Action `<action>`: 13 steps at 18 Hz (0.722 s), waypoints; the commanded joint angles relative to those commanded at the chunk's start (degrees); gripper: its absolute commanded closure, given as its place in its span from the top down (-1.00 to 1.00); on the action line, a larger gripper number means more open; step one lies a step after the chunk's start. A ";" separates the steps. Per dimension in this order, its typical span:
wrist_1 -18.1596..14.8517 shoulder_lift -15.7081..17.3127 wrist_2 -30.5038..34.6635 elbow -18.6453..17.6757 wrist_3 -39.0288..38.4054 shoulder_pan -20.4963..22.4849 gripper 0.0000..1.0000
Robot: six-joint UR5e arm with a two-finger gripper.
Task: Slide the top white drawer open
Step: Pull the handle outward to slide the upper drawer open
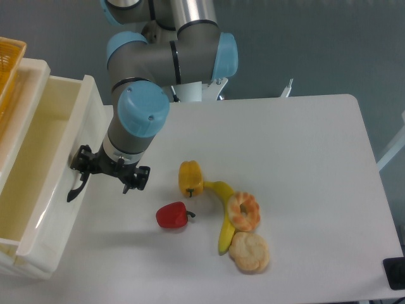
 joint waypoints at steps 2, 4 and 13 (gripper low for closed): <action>0.00 0.00 0.27 -0.09 0.09 0.35 1.00; 0.09 0.09 0.27 0.00 0.09 0.88 1.00; -0.35 0.26 0.97 0.09 2.10 3.42 1.00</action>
